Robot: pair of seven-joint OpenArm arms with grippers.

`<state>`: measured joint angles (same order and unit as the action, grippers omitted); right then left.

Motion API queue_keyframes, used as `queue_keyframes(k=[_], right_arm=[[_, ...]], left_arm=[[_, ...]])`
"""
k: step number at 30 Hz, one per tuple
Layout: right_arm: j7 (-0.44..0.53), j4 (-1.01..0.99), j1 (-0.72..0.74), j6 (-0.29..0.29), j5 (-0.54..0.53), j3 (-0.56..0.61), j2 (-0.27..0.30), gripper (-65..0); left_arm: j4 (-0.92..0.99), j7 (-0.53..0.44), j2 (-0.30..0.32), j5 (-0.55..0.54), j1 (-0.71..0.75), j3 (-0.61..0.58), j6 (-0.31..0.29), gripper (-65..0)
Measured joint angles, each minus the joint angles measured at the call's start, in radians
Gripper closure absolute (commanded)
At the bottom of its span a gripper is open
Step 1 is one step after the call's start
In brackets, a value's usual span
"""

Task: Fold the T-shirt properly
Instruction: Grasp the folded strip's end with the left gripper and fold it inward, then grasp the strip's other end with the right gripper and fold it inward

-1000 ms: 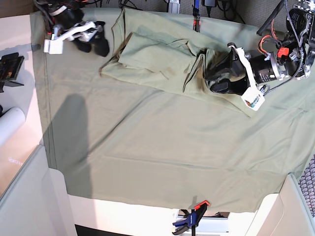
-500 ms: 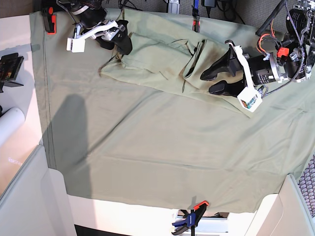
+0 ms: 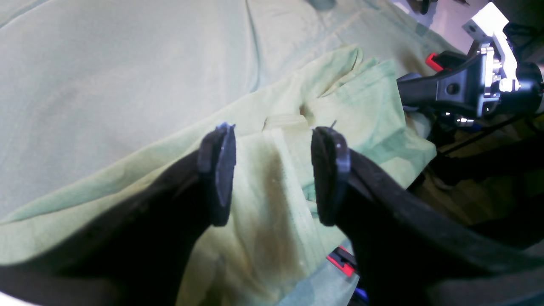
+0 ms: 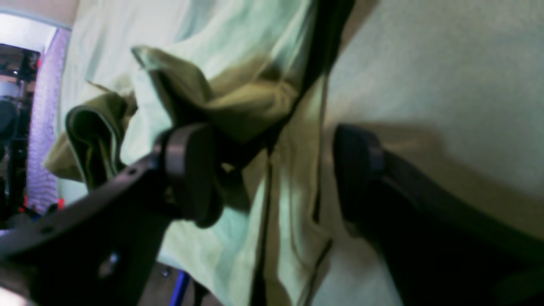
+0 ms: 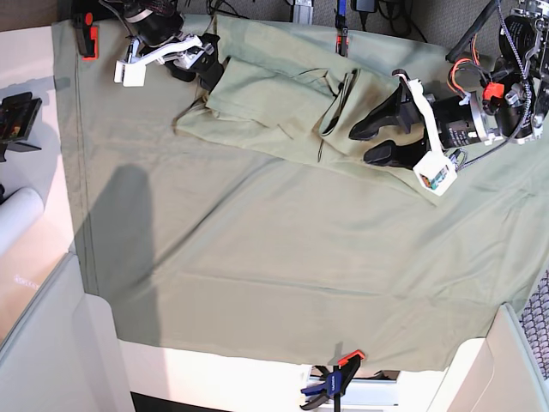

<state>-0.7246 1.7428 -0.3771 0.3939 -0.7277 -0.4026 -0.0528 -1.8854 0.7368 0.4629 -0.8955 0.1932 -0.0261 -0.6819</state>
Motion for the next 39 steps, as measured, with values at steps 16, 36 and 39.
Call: queue_keyframes(k=[16,36,39], right_arm=[[0.028,-0.021,0.009,0.000,0.019,0.148,-0.064,-43.4],[0.073,-0.060,0.098,-0.001,0.145,0.080,0.014,0.0],[0.072,-0.060,0.098,0.000,0.117,-0.005,0.069,0.0]], left_arm=[[0.000,0.004,0.000,0.000,0.000,0.000,0.000,-32.0],[-0.035,0.035,0.008,-0.039,0.000,0.129,0.000,-31.8],[-0.035,0.043,0.014,-0.038,0.001,0.169,0.000,-31.8]])
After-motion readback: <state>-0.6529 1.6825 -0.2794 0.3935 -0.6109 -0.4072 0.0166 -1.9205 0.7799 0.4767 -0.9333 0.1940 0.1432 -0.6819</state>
